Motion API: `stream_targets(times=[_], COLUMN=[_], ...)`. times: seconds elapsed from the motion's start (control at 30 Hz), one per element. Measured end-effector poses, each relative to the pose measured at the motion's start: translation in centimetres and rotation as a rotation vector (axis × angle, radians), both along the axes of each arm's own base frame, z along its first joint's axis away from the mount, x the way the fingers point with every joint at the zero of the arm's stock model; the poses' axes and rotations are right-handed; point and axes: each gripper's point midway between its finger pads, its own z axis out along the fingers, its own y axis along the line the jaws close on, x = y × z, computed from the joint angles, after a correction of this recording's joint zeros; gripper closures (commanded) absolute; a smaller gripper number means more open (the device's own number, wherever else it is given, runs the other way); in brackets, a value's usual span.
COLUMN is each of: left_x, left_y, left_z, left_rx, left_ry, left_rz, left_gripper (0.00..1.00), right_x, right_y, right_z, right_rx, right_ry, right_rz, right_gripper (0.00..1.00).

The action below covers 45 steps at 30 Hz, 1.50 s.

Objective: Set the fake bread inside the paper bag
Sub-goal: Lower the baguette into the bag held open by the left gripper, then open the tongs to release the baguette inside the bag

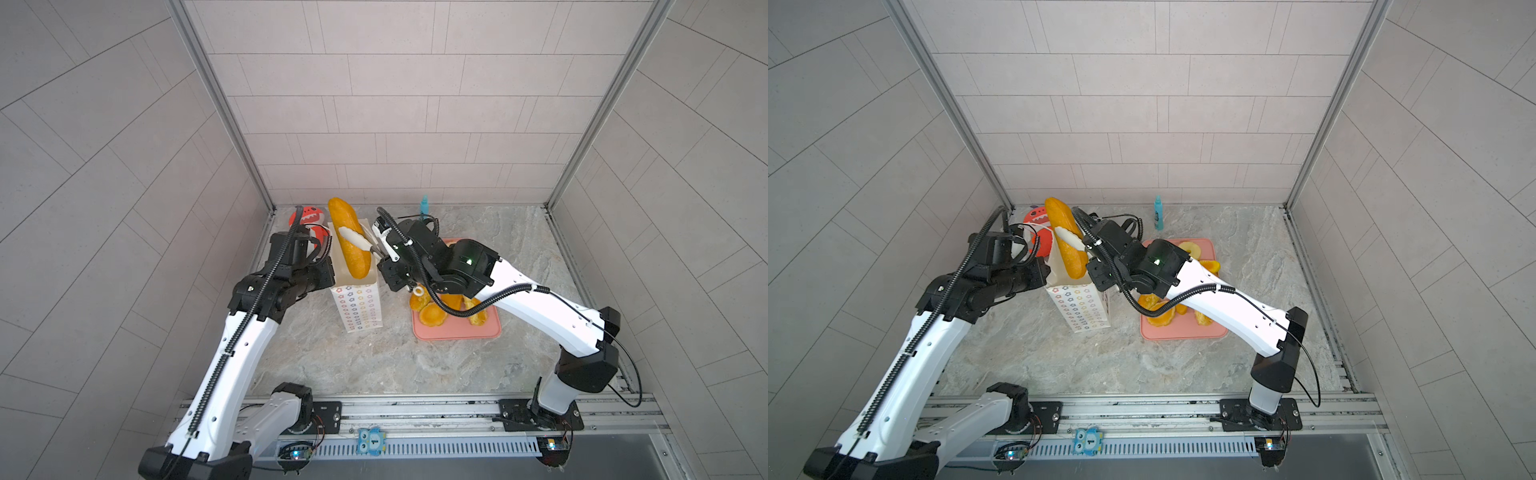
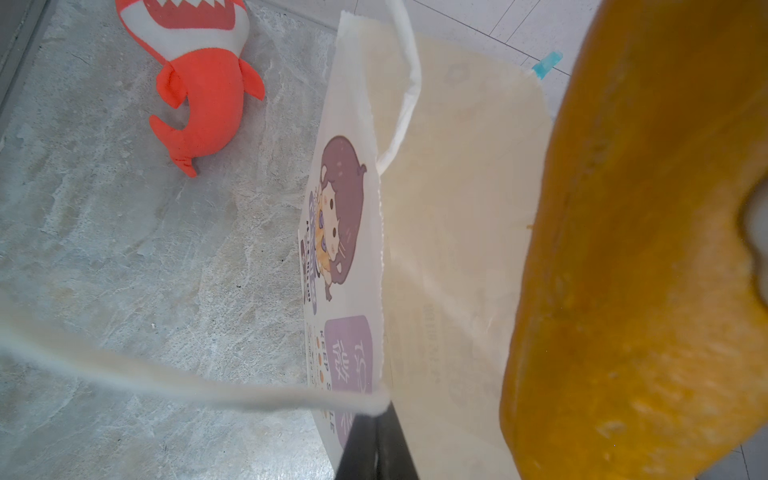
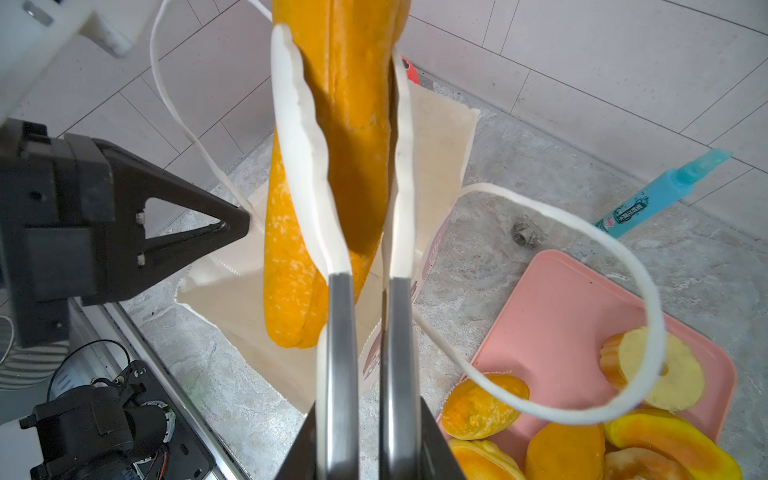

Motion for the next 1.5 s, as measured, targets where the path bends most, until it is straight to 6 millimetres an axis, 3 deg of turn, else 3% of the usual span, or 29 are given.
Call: stream_targets(times=[0.53,1.0,1.5], left_x=[0.0,0.0,0.1], left_y=[0.0,0.0,0.0], left_z=[0.0,0.0,-0.1], left_rx=[-0.001,0.000,0.002], left_ry=[-0.002,-0.003,0.000], left_rz=[0.000,0.001,0.002], left_gripper=[0.95,0.95,0.95], right_x=[0.1,0.3,0.6], right_y=[-0.3,-0.4,-0.7], right_z=[-1.0,-1.0,-0.9], right_rx=[-0.030,-0.037,-0.045], right_ry=[0.002,-0.006,-0.020], right_rz=[-0.015,-0.022,-0.040], right_gripper=[0.65,0.51,0.53])
